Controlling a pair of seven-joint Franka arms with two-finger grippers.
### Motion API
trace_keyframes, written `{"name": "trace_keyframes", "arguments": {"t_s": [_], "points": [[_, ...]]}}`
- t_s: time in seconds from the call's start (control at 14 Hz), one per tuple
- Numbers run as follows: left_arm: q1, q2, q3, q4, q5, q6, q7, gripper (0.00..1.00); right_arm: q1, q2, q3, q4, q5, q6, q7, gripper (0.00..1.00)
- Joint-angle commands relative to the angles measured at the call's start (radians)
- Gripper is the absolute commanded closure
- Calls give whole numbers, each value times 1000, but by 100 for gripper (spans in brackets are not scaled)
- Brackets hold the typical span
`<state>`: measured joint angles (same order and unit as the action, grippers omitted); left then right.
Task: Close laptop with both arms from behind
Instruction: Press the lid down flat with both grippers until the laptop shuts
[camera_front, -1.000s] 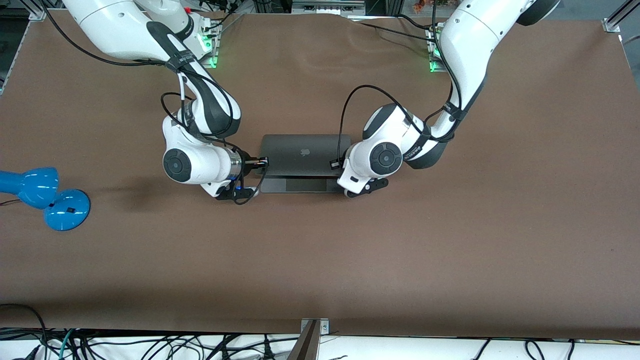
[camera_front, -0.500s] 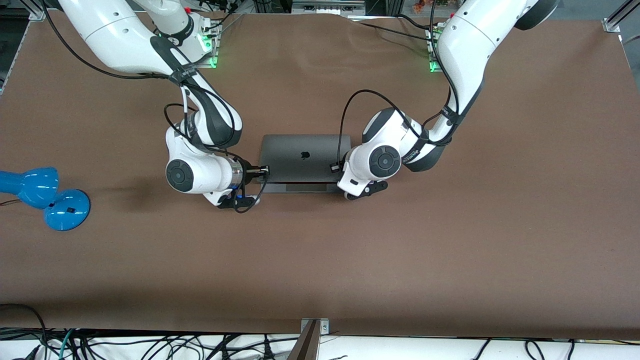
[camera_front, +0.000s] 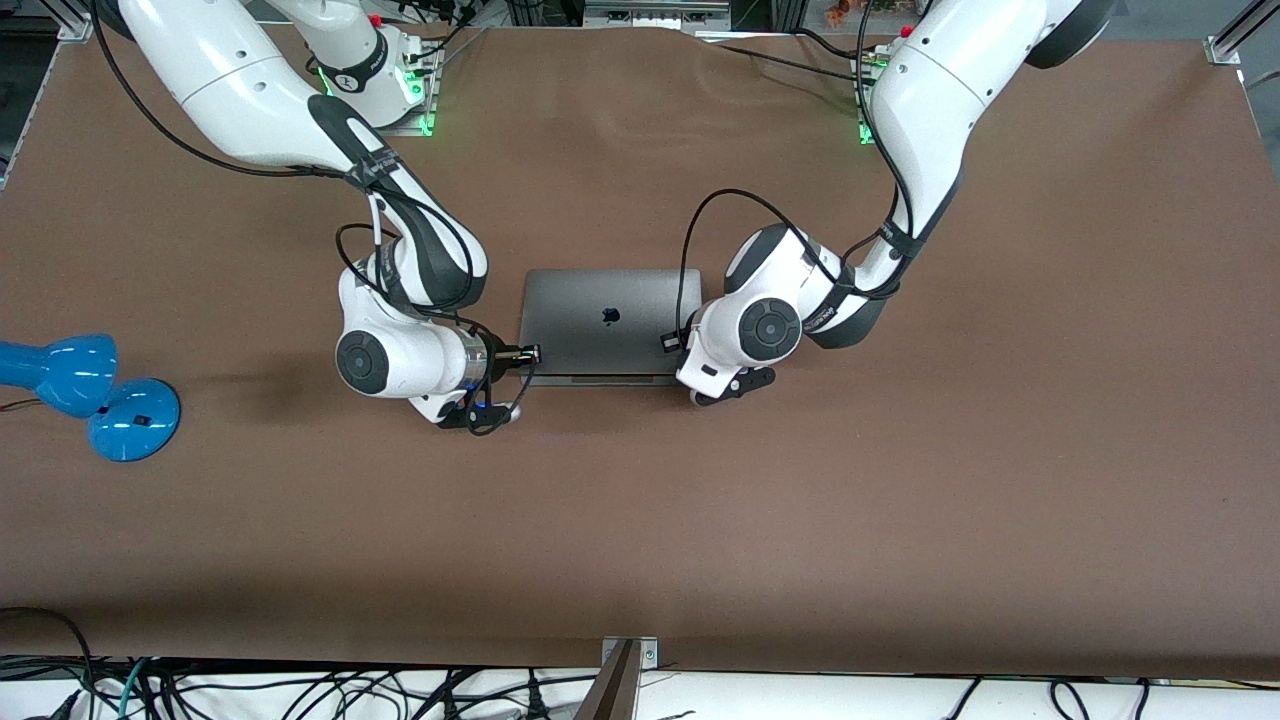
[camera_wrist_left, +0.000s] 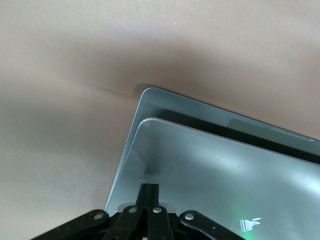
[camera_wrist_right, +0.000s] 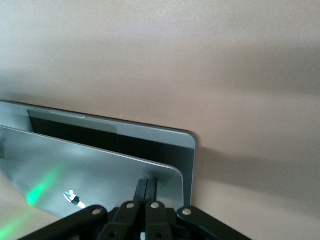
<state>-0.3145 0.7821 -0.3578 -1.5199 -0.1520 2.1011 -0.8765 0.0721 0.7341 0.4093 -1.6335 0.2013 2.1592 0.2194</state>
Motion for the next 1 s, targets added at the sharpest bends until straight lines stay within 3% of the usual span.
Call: {"name": "trace_keyframes", "arguments": {"t_s": [0.0,0.93], "points": [[-11,29,8,33,38,13,7,100,15,36,-12,44,-14,5,-21,98],[-12,62,10,32,74,59,5,100,55,117,-40,96,-14,59,-37,98]]}}
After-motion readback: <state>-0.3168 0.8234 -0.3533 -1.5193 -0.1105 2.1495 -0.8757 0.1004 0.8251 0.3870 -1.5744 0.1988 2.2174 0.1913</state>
